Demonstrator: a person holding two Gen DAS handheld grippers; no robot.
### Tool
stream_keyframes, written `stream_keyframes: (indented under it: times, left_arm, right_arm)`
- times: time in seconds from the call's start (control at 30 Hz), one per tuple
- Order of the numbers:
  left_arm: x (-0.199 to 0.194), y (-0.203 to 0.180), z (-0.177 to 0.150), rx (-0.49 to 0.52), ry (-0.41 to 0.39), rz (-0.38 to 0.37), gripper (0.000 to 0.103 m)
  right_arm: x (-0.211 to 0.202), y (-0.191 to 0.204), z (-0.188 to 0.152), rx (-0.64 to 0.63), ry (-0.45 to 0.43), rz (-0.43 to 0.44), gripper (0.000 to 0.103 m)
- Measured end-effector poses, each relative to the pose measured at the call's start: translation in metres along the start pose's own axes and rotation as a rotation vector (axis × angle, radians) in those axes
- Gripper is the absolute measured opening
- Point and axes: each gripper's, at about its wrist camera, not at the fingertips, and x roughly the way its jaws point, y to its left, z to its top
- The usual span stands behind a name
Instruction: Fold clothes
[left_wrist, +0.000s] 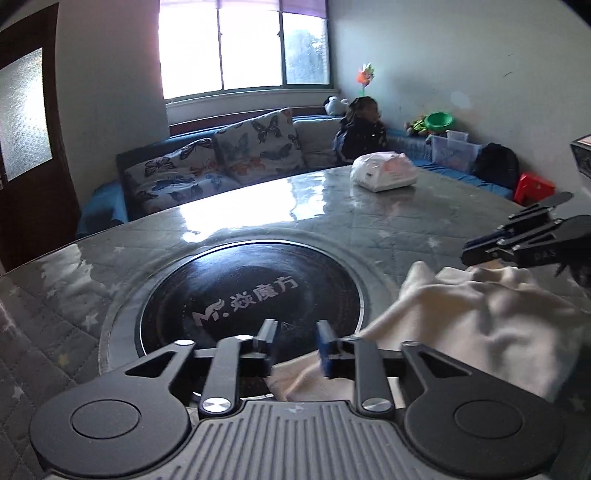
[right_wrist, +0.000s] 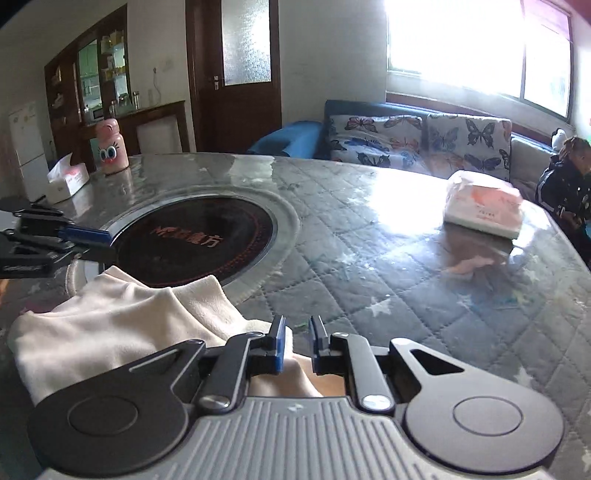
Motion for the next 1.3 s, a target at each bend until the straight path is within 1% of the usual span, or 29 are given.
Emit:
stream_keyframes:
  times: [0.1, 0.13, 0.2, 0.3, 0.37, 0.43, 0.5, 0.57, 0.6, 0.63, 0.67, 0.8, 0.83, 0.87, 0.93, 0.97, 1.03, 1.07, 1.1, 1.2, 1.23, 1.3]
  left_arm:
    - [0.002, -0.008, -0.007, 0.03, 0.032, -0.011, 0.041]
    - [0.005, -0.01, -0.01, 0.037, 0.044, -0.009, 0.041]
    - [0.011, -0.014, -0.013, 0.043, 0.06, -0.002, 0.041]
    - [0.014, -0.016, -0.015, 0.052, 0.062, -0.004, 0.041]
    - [0.016, -0.016, -0.016, 0.054, 0.068, -0.012, 0.033]
    - [0.018, -0.016, -0.016, 0.055, 0.07, -0.01, 0.012]
    - [0.017, -0.018, -0.015, 0.06, 0.056, 0.016, 0.005]
    - [0.011, -0.022, -0.011, 0.073, 0.026, 0.053, 0.004]
    - [0.008, -0.024, -0.009, 0.083, 0.012, 0.08, 0.004]
    - [0.006, -0.025, -0.008, 0.091, 0.004, 0.11, 0.004]
    - [0.007, -0.025, -0.008, 0.094, 0.004, 0.132, 0.004]
    - [0.02, -0.025, -0.017, 0.087, 0.06, 0.147, 0.005]
    - [0.019, -0.024, -0.017, 0.075, 0.062, 0.145, 0.009]
    - [0.018, -0.022, -0.015, 0.056, 0.058, 0.142, 0.01]
    - [0.011, -0.019, -0.006, 0.011, 0.036, 0.121, 0.014]
    - [0.008, -0.017, -0.001, -0.012, 0.025, 0.11, 0.014]
    - [0.002, -0.018, 0.01, -0.066, -0.001, 0.024, 0.018]
    - [0.002, -0.021, 0.015, -0.085, -0.007, -0.024, 0.018]
    - [0.002, -0.025, 0.019, -0.099, -0.01, -0.07, 0.018]
    - [0.015, -0.042, 0.025, -0.108, 0.009, -0.173, 0.018]
    - [0.022, -0.047, 0.026, -0.114, 0.027, -0.202, 0.018]
    - [0.037, -0.055, 0.028, -0.121, 0.056, -0.228, 0.018]
  right_arm:
    - [-0.011, -0.001, -0.002, -0.004, 0.0, 0.023, 0.025]
    - [-0.015, 0.001, -0.002, -0.007, 0.001, 0.028, 0.027]
    - [-0.016, 0.004, -0.004, -0.001, 0.009, 0.034, 0.027]
    - [-0.018, 0.007, -0.008, 0.01, 0.013, 0.038, 0.027]
    - [-0.017, 0.007, -0.01, 0.016, 0.015, 0.039, 0.027]
    - [-0.016, 0.007, -0.012, 0.018, 0.017, 0.038, 0.028]
    - [-0.014, 0.009, -0.014, 0.013, 0.017, 0.031, 0.028]
    - [-0.014, 0.011, -0.015, -0.001, 0.009, 0.02, 0.028]
    - [-0.014, 0.013, -0.015, -0.008, 0.004, 0.014, 0.03]
    - [-0.015, 0.014, -0.016, -0.016, -0.001, 0.008, 0.035]
    - [-0.015, 0.015, -0.016, -0.023, -0.005, 0.003, 0.037]
    - [-0.007, 0.02, -0.023, -0.044, 0.016, -0.025, 0.037]
    - [-0.008, 0.021, -0.023, -0.044, 0.012, -0.026, 0.037]
    - [-0.011, 0.022, -0.02, -0.041, -0.003, -0.02, 0.037]
    - [-0.016, 0.026, -0.013, -0.037, -0.032, -0.001, 0.036]
    - [-0.018, 0.028, -0.009, -0.038, -0.045, 0.011, 0.036]
    - [-0.014, 0.031, -0.001, -0.033, -0.045, 0.048, 0.033]
    - [-0.009, 0.033, 0.002, -0.028, -0.031, 0.068, 0.028]
    - [-0.002, 0.035, 0.003, -0.029, -0.014, 0.075, 0.02]
    - [0.021, 0.041, 0.002, -0.025, 0.04, 0.065, 0.018]
    - [0.024, 0.041, 0.001, -0.023, 0.032, 0.067, 0.018]
    - [0.021, 0.041, 0.003, -0.024, 0.024, 0.067, 0.018]
